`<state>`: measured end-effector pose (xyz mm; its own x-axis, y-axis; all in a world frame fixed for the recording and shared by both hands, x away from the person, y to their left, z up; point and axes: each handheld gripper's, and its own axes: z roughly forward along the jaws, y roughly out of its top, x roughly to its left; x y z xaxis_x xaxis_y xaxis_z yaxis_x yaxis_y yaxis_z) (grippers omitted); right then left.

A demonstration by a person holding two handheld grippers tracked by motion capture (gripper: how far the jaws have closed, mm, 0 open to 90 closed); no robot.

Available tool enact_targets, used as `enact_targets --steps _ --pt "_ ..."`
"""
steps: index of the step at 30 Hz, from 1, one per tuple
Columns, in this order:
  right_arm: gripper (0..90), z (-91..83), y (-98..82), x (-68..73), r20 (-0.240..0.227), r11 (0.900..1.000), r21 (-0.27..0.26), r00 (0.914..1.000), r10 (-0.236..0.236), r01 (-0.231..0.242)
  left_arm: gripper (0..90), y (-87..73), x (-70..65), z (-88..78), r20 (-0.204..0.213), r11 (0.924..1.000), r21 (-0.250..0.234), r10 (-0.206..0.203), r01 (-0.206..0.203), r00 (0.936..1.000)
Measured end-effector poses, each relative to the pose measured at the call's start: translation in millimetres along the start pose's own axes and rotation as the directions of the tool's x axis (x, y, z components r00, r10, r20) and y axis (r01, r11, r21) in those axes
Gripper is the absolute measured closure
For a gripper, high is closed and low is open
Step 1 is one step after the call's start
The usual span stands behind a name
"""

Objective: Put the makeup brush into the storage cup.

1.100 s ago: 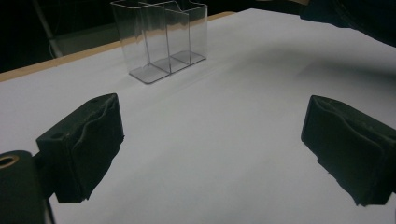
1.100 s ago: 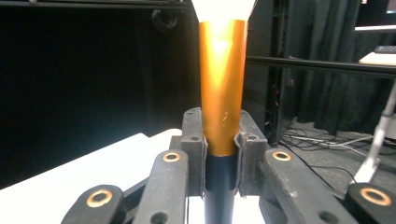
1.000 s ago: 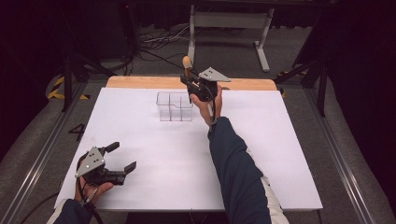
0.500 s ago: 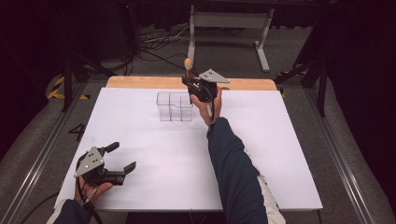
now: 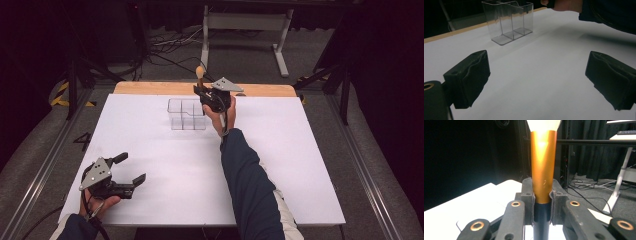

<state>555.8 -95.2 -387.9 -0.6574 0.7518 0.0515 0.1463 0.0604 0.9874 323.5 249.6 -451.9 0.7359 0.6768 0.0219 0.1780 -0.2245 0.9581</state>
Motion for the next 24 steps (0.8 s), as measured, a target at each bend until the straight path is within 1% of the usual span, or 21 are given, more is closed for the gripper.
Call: enact_targets --steps 2,4,5,6,8,10,12,15,20,22,24 --pt "78.1 -2.3 -2.3 3.1 -0.001 1.000 0.003 1.0000 0.002 -0.002 6.6 0.3 0.1 -0.1 0.003 1.0000 -0.006 0.002 -0.002 1.0000" --pt "78.1 -3.7 -3.6 6.2 0.003 1.000 0.014 0.9998 -0.021 0.021 6.6 0.7 -0.2 -0.8 -0.001 0.9999 -0.011 0.002 -0.002 1.0000" --pt "78.1 -4.4 -4.0 7.3 0.004 1.000 0.021 0.9997 -0.023 0.023 6.6 1.1 -0.5 -1.8 0.002 0.9999 -0.010 0.005 -0.005 1.0000" --pt "78.1 -5.0 -4.4 8.2 0.006 1.000 0.025 0.9998 -0.018 0.018 6.6 1.2 -1.2 -2.2 -0.001 0.9998 -0.017 0.002 -0.002 1.0000" --pt "78.1 -6.1 -4.6 10.3 0.011 0.999 0.033 0.9996 -0.025 0.024 6.6 1.5 -1.4 -2.7 -0.006 0.9995 -0.030 0.001 -0.002 1.0000" --pt "78.1 -7.2 -5.0 12.4 0.011 0.999 0.039 0.9993 -0.037 0.037 6.5 1.3 -1.0 -2.6 -0.005 0.9996 -0.029 0.002 -0.003 1.0000" --pt "78.1 -8.2 -5.1 13.3 0.006 0.998 0.043 0.9992 -0.039 0.038 6.5 0.8 -1.4 -2.3 -0.001 0.9996 -0.026 -0.006 0.006 1.0000" --pt "78.0 -8.8 -6.3 13.6 0.009 0.998 0.044 0.9989 -0.046 0.046 6.6 1.1 -1.6 -2.1 0.001 0.9998 -0.020 -0.005 0.005 1.0000" --pt "78.0 -9.7 -8.8 16.6 0.043 0.996 0.077 0.9978 -0.051 0.048 6.6 1.1 -1.7 -1.5 0.002 0.9999 -0.016 -0.005 0.005 1.0000" --pt "78.0 -9.8 -8.9 18.9 0.037 0.995 0.085 0.9974 -0.061 0.058 6.6 0.9 -1.3 -0.9 0.006 0.9999 -0.013 -0.006 0.006 1.0000" --pt "78.0 -9.2 -9.1 21.3 0.043 0.994 0.091 0.9965 -0.072 0.067 6.6 0.7 -0.9 -0.6 0.003 0.9998 -0.017 -0.007 0.007 1.0000"
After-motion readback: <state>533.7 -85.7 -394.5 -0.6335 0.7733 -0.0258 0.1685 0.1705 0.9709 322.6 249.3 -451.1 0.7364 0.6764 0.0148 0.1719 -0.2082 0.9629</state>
